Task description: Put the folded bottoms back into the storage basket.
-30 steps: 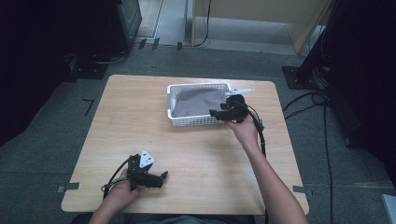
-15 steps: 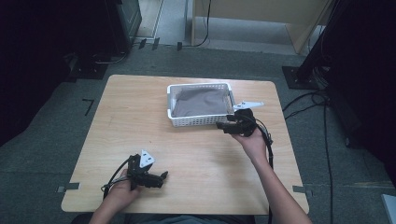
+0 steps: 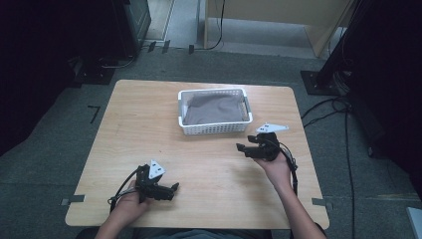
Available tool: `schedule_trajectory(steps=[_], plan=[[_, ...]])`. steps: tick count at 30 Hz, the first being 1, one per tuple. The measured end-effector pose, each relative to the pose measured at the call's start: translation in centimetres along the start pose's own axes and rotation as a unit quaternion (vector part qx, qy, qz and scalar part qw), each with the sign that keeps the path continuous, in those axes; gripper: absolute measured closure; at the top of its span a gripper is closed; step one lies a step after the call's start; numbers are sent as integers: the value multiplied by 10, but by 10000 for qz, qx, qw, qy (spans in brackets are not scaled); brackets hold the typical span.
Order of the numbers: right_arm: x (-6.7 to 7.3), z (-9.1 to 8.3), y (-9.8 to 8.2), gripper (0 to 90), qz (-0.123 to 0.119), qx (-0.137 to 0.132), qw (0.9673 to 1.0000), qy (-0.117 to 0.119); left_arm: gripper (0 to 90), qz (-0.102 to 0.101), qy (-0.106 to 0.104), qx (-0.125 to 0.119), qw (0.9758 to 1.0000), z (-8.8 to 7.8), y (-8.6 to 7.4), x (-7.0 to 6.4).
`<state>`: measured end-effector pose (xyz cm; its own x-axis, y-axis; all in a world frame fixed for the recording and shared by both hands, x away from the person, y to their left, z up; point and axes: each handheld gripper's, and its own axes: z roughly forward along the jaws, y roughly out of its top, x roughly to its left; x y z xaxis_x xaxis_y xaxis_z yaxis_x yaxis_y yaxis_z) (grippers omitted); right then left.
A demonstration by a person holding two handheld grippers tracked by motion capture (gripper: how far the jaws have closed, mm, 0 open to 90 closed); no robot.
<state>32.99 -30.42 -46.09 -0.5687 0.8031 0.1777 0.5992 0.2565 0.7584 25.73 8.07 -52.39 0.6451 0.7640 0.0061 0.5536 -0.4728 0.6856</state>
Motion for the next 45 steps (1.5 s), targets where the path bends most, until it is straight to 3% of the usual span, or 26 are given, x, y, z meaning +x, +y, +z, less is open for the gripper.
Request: schedule_trajectory(steps=[17,30,36,38,45], plan=[[-7,-3,-45,375,-25,88,9996,-281,0,3,0,1,10000,0,0,0],[-28,-2,-66,386,191,351,9967,-707,0,9,0,6,10000,0,0,0],[-34,-1,-70,381,-13,272,9954,-914,0,9,0,6,10000,0,0,0],[-34,2,-72,322,-192,197,9949,-972,0,9,1,8,10000,0,0,0],[-33,8,-72,236,-217,98,9954,-931,0,14,0,9,10000,0,0,0]])
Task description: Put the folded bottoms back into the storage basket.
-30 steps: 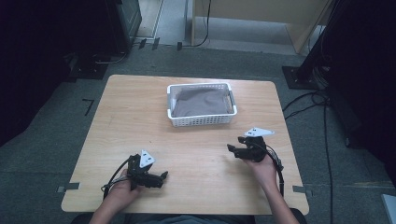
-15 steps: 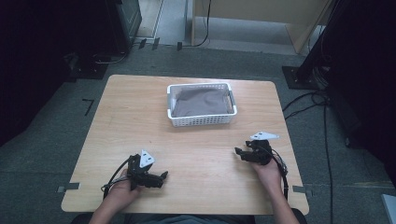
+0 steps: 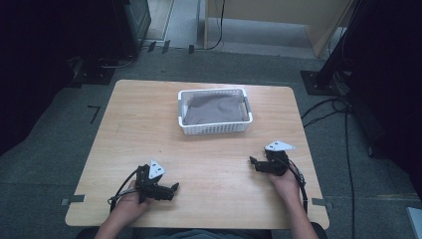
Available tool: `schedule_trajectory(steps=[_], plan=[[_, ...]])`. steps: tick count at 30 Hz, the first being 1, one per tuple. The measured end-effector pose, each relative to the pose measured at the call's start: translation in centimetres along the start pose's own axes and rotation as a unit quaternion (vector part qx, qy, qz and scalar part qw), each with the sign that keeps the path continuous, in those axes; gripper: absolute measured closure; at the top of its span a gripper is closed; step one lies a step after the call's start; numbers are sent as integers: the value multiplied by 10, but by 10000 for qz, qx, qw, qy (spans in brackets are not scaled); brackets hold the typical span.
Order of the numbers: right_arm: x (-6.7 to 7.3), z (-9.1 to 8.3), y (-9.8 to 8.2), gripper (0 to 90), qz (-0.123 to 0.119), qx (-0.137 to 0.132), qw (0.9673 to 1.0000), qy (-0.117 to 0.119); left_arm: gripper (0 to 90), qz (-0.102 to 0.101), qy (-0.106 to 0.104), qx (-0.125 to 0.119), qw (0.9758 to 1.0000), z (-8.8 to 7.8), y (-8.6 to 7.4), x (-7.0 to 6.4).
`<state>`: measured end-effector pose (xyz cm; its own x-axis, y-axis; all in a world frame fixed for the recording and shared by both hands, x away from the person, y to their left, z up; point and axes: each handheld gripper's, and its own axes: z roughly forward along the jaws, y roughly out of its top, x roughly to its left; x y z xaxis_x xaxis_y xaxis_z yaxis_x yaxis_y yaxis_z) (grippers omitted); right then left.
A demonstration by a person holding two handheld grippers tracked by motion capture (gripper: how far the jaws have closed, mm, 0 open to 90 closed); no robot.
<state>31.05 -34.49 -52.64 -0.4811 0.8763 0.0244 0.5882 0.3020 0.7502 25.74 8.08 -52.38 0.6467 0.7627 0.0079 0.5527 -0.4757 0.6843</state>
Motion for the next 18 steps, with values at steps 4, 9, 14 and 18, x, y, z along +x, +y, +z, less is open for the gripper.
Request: schedule_trajectory(steps=[4,9,14,18], plan=[[0,0,0,220,14,10,10000,-29,0,1,1,1,10000,0,0,0],[1,0,0,210,32,17,10000,-63,0,1,0,1,10000,0,0,0],[2,1,0,204,66,20,9999,-86,0,-2,2,1,10000,0,0,0],[3,1,0,200,97,24,9999,-106,0,-2,2,1,10000,0,0,0]])
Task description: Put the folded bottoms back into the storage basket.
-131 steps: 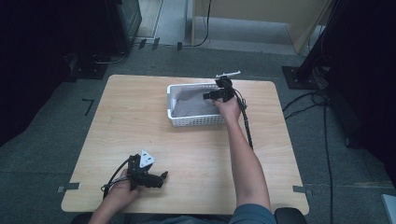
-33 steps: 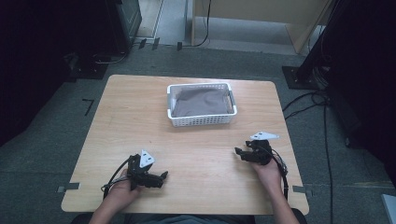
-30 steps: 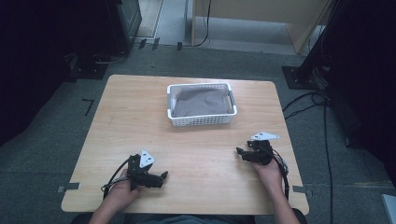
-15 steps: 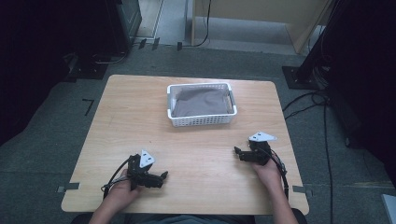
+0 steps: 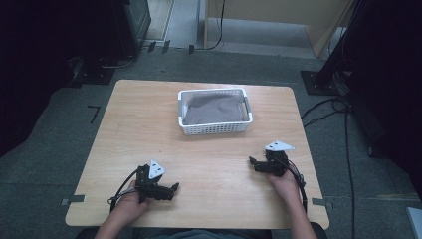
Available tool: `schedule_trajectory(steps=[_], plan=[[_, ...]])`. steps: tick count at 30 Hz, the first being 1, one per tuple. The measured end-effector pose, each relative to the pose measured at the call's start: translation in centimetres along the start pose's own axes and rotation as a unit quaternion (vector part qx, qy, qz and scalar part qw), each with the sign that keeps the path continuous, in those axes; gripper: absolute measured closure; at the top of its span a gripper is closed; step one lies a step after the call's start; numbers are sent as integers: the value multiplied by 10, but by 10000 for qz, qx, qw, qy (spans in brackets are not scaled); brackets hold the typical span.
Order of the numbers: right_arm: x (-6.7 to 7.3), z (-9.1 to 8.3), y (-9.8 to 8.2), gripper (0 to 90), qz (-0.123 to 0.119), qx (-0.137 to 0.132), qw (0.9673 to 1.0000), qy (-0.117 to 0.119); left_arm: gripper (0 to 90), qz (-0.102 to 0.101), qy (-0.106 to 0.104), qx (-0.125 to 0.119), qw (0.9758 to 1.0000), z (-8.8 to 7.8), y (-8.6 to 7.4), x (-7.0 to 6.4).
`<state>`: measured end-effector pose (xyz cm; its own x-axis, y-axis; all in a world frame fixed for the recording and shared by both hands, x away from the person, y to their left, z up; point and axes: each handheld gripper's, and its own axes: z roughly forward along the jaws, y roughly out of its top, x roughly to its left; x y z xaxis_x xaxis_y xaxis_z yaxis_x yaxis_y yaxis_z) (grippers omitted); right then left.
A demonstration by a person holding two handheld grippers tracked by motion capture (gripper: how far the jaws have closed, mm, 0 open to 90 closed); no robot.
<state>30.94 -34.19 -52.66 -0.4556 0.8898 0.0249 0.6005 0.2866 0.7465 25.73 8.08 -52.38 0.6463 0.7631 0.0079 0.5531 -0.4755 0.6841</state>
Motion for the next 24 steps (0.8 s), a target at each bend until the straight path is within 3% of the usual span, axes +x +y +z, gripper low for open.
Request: schedule_trajectory(steps=[19,24], plan=[[2,0,0,169,22,32,10000,-32,0,1,0,0,10000,0,0,0],[2,1,0,107,98,80,9998,-135,0,2,1,1,10000,0,0,0]])
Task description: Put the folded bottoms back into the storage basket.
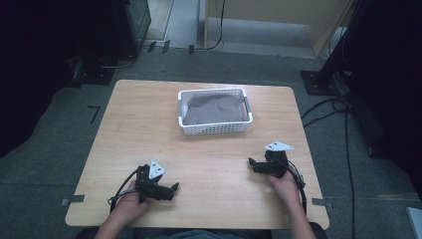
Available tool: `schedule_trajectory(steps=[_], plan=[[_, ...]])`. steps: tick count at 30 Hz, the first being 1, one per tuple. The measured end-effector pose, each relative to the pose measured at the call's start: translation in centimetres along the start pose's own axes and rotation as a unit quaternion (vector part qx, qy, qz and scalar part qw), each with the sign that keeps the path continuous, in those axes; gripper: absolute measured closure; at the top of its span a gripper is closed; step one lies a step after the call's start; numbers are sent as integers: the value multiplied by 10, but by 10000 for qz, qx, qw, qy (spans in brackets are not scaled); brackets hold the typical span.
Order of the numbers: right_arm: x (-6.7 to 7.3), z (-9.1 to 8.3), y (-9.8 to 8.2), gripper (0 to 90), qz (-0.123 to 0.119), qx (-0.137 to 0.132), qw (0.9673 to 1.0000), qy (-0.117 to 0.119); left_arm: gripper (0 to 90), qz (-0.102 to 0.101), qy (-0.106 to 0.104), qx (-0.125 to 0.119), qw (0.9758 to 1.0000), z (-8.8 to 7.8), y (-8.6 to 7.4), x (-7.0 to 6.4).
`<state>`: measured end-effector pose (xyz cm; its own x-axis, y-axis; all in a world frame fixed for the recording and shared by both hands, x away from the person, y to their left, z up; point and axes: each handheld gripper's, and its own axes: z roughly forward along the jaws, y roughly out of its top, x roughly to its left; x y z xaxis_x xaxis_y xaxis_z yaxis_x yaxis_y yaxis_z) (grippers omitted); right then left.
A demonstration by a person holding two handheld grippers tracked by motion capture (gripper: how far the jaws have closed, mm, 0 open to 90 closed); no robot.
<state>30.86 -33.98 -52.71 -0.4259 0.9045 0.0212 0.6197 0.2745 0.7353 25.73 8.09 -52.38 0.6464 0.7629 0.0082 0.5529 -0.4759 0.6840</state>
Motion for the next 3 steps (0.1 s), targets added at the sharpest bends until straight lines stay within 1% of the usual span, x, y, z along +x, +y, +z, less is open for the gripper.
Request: schedule_trajectory(steps=[1,2,3], plan=[[0,0,0,107,0,0,10000,0,0,0,0,0,10000,0,0,0],[0,0,0,78,78,35,9999,-58,0,-1,1,-1,10000,0,0,0],[0,0,0,78,78,35,9999,-58,0,-1,1,-1,10000,0,0,0]])
